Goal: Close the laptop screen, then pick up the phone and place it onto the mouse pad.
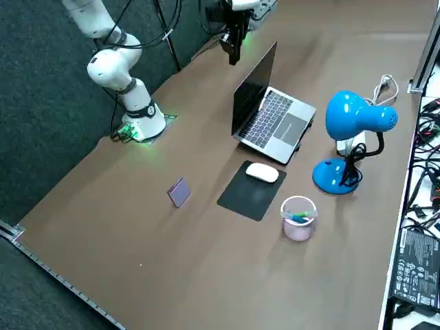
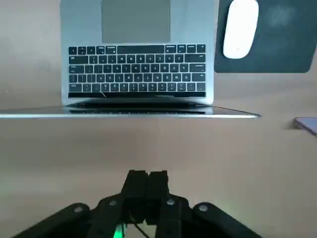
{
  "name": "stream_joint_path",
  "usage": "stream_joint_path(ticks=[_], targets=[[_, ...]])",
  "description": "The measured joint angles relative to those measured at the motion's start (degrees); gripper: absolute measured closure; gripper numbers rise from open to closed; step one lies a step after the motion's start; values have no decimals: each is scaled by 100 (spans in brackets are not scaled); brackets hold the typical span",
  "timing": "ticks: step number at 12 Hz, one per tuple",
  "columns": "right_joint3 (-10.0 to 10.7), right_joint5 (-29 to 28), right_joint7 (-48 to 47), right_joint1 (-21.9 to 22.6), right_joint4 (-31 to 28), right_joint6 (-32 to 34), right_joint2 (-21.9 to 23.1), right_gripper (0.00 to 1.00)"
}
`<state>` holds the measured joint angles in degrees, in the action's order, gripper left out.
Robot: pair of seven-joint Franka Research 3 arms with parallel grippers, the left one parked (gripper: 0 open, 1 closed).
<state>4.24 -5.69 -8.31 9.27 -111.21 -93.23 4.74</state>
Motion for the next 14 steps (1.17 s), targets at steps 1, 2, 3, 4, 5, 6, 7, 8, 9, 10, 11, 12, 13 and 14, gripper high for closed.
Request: stream_joint_path(ticks=[1,2,3,4,5,6,7,8,9,10,11,12,13,14], targets=[[-1,-31,-132,49,-125,-191,-1,98],[-2,-38,-283,119,-252,-420,-2,98],[-5,-39,-383,190,-365,-654,-10,98],[-6,-39,-453,252,-446,-861,-28,98],[-6,-39,-490,302,-494,-1049,-56,98],[-7,-39,-505,341,-537,-1243,-79,98],[-7,-39,-510,363,-577,-1427,-93,98],[-5,-38,-510,370,-639,-1776,-115,98],[-3,-38,-510,370,-664,-1959,-138,98],[-1,-38,-511,370,-684,-2137,-176,98],[-1,-37,-510,370,-698,-2335,-236,98],[0,-37,-510,370,-708,-2521,-321,98],[0,-37,-510,370,-716,-2674,-425,98],[0,-37,-510,370,-723,-2804,-550,98]])
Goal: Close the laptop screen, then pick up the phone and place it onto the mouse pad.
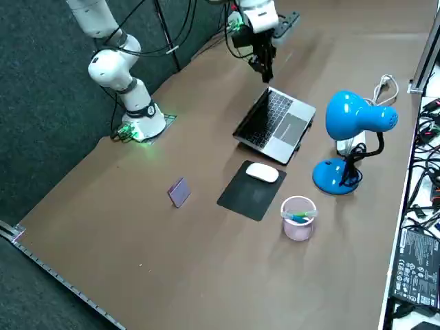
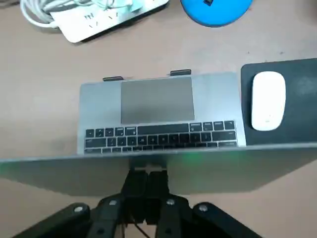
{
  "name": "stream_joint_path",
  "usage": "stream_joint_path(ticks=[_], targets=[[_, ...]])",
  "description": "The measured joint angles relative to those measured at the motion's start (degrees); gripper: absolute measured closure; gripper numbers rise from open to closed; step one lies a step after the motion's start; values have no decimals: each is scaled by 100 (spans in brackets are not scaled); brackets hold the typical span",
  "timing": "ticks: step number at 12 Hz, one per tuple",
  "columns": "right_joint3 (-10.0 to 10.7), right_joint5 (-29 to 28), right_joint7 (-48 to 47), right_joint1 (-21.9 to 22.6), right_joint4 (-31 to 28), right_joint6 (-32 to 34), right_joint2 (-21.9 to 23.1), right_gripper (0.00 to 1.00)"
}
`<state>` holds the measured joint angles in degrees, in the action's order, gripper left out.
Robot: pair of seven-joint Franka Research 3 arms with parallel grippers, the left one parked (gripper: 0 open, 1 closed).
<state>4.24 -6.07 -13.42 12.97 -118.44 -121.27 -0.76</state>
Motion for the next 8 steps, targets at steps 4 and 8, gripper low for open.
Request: stream_joint_path(ticks=[4,8], targets=[[0,0,0,16,-11,-488,-596,98],[0,3,0,87,-5,-804,-1184,98]])
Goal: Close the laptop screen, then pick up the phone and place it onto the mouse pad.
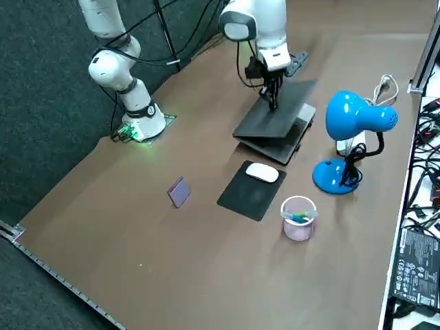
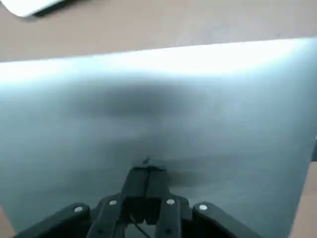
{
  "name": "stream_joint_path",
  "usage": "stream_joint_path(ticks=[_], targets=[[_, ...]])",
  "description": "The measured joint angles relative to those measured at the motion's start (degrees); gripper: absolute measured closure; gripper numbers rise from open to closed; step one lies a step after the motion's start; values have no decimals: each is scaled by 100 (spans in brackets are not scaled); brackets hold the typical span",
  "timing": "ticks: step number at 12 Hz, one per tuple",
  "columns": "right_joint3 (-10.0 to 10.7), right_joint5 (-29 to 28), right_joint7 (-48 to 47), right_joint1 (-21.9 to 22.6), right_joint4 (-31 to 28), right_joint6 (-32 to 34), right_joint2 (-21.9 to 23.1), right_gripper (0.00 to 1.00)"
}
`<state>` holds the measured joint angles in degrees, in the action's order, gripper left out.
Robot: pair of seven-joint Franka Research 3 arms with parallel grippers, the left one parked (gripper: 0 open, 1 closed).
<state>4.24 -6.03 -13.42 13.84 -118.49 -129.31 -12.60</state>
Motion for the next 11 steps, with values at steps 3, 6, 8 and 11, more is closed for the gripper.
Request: stream_joint_path(ticks=[3,6,8,11], targets=[[0,2,0,32,2,-292,-481,98],[23,10,1,33,154,-277,-682,98],[114,20,97,24,314,293,-488,98],[485,292,875,-127,537,1483,104,96]])
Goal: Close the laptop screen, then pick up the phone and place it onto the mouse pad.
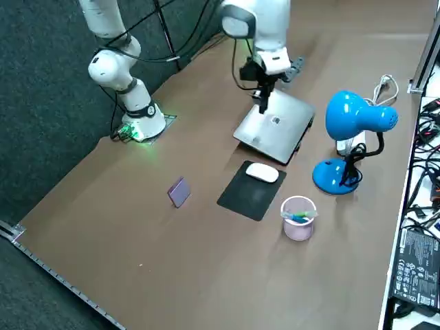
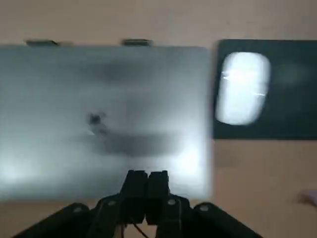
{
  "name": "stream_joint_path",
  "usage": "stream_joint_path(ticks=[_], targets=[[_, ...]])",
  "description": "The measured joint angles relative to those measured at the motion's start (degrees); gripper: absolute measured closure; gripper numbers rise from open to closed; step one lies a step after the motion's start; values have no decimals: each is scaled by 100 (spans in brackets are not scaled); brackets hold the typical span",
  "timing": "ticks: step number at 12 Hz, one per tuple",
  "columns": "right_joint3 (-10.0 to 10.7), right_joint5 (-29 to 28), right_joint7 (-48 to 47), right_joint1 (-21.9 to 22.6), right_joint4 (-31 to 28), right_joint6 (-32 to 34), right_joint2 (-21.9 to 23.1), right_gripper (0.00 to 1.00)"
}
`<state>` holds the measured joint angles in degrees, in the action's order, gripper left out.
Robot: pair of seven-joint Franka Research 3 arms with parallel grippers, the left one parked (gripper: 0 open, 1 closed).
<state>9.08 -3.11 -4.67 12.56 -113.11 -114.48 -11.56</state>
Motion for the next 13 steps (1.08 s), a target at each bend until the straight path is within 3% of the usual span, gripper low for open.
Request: stream_joint_path(ticks=[2,4,9,12,13], targets=[[194,435,735,-293,21,625,422,95],[255,675,1591,-712,-10,969,694,89],[284,740,4197,-1982,-143,1025,812,37],[293,740,5569,-2601,-329,767,845,29],[293,740,6213,-2829,-612,486,960,7]])
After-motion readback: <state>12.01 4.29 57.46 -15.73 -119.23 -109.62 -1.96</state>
